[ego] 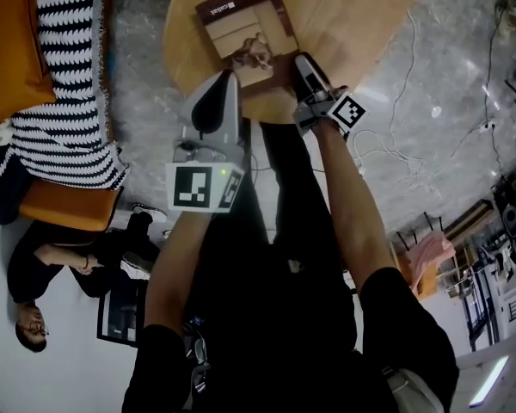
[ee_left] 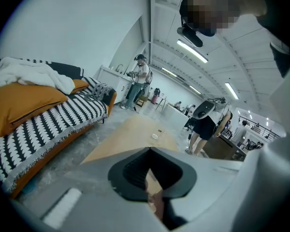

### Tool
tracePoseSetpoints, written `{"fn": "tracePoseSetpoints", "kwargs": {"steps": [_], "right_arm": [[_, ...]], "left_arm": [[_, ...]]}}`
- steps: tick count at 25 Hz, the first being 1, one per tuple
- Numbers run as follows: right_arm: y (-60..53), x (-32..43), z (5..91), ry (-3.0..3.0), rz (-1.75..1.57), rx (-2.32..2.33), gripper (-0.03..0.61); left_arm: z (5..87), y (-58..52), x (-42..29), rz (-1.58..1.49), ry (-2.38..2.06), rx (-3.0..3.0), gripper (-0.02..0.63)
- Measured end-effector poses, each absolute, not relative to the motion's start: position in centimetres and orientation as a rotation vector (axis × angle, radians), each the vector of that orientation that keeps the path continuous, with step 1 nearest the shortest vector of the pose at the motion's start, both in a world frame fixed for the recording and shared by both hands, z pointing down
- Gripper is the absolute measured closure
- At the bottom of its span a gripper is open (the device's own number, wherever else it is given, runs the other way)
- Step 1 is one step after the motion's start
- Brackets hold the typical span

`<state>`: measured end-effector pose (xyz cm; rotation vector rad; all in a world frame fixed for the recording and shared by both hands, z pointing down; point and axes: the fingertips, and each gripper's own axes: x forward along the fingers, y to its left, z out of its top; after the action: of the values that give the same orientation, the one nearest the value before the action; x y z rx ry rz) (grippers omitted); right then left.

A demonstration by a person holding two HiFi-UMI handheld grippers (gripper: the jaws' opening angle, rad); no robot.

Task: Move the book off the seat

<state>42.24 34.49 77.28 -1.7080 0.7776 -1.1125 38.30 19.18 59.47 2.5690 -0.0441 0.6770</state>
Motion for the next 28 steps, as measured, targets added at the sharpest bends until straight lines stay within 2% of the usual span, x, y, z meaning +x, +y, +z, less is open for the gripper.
{"fn": "tracePoseSetpoints", "kwargs": {"steps": [28], "right_arm": [[34.1,41.2,77.0,0.838,-1.329,-2.011,0.275]], "left_arm": [[57.1,17.6,37.6,0.635,-0.043,2.583,0.607]]}}
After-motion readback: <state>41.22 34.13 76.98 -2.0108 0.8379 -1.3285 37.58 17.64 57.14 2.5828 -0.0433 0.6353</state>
